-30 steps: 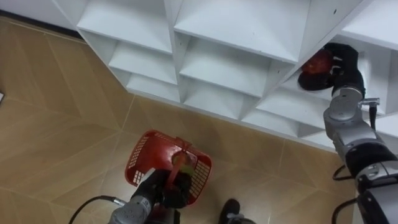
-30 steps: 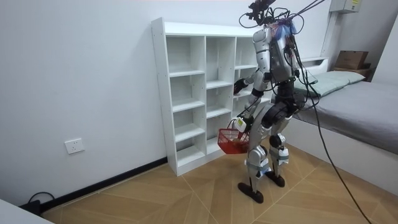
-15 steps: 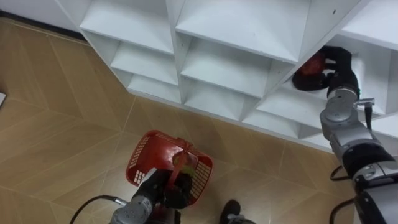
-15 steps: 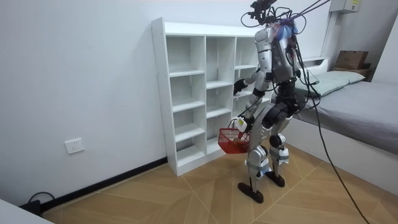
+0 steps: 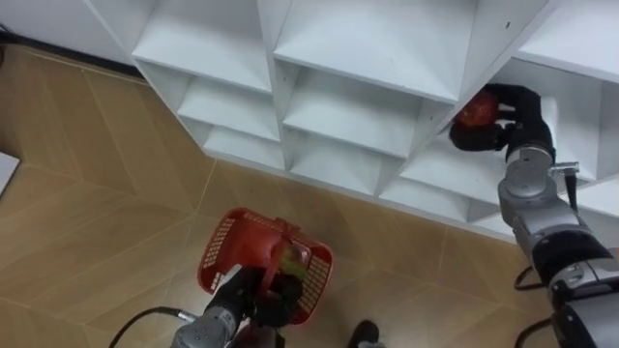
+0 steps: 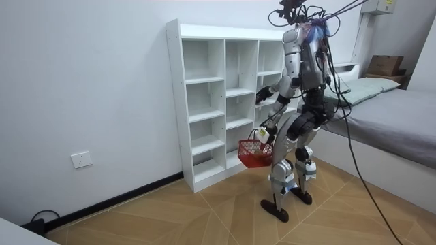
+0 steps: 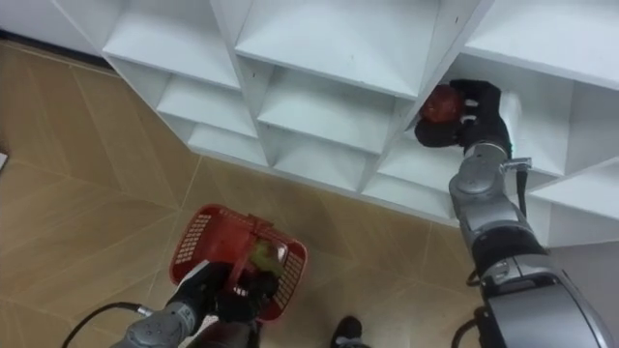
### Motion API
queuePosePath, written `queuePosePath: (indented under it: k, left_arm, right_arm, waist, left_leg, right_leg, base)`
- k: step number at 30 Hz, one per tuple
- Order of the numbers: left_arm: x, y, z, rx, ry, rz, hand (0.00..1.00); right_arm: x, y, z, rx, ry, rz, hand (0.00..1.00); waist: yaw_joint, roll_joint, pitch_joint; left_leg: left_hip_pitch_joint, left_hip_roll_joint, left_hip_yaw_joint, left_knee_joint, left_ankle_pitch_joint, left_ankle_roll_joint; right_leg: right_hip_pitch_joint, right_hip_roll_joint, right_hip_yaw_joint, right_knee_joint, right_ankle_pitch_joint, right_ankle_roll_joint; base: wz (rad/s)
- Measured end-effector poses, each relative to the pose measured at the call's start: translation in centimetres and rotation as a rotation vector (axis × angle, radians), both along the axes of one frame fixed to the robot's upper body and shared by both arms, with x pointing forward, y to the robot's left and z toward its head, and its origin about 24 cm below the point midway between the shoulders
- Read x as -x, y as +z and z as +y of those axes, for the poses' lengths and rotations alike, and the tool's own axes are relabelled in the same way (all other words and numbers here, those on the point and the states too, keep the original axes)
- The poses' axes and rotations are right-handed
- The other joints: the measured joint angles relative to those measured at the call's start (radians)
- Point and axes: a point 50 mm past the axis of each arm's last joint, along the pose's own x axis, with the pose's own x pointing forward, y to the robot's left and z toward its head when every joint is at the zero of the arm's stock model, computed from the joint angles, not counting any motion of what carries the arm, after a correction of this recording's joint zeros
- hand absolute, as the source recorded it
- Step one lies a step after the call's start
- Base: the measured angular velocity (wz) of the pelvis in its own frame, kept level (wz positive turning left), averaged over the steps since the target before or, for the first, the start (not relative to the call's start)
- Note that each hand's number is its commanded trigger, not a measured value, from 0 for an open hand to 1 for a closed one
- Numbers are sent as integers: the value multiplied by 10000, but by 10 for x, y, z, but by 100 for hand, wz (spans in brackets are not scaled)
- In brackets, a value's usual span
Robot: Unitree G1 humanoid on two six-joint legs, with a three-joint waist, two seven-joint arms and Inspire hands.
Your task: Collect fruits from the closet
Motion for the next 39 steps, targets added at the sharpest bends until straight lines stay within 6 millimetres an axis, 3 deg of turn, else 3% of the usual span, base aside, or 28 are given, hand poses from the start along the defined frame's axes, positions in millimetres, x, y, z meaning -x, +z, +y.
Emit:
queuePosePath:
  k: [8,11,13,14,15,21,24,29,39]
  left_arm:
    - [-2,1,10,36,552,-96,100]
    - [-2,3,17,18,825,-302,100]
    - [7,-1,21,6,982,-173,100]
    - [10,-3,23,16,1054,-108,100]
    - [15,-5,23,70,1178,-1,100]
    - [22,-7,20,379,1529,85,100]
    - [26,-4,22,517,1636,-180,100]
    - [29,-3,21,748,1671,-377,100]
    - [21,7,14,1087,1543,-982,100]
  right_arm:
    - [31,-28,11,-187,1214,317,100]
    - [48,-43,17,-458,1661,688,100]
    - [67,-64,22,-750,1970,1470,100]
    - [73,-70,24,-860,2028,1644,100]
    - [85,-77,27,-1017,2205,1863,100]
    - [118,-93,48,-1809,3249,2361,100]
    - [128,-95,59,-1968,3848,2499,100]
    - [132,-95,70,-2445,4342,2541,100]
    - [130,-92,89,-2872,4906,2291,100]
  waist:
    - [-412,-10,-25]
    - [-652,-8,-171]
    - [-839,17,-399]
    - [-860,10,-458]
    - [-916,26,-573]
    - [-1089,157,-722]
    - [-1097,178,-733]
    - [-1146,243,-692]
    - [-1227,402,-623]
  left_leg:
    - [581,41,189,-127,-17,15]
    - [920,104,185,-234,-47,-3]
    - [1500,178,246,-395,-116,-25]
    - [1679,182,277,-475,-127,-30]
    - [1956,186,288,-602,-158,-35]
    - [2990,268,546,-1164,-163,-45]
    - [3406,344,816,-1363,-187,-75]
    - [4119,351,908,-1608,-265,-92]
    - [4216,353,939,-1603,-353,-95]
  right_leg:
    - [609,72,112,-320,-40,73]
    - [1048,175,55,-601,27,81]
    - [1721,312,82,-1050,126,107]
    - [1879,323,93,-1134,129,110]
    - [2135,348,102,-1245,123,123]
    - [3045,521,342,-1883,238,170]
    - [3357,632,611,-2117,368,178]
    - [4018,663,631,-2404,354,210]
    - [4150,667,647,-2420,323,243]
  base:
    - [-3]
    - [-1]
    - [-12]
    - [-11]
    - [-9]
    - [-14]
    - [-25]
    - [-5]
    - [0]
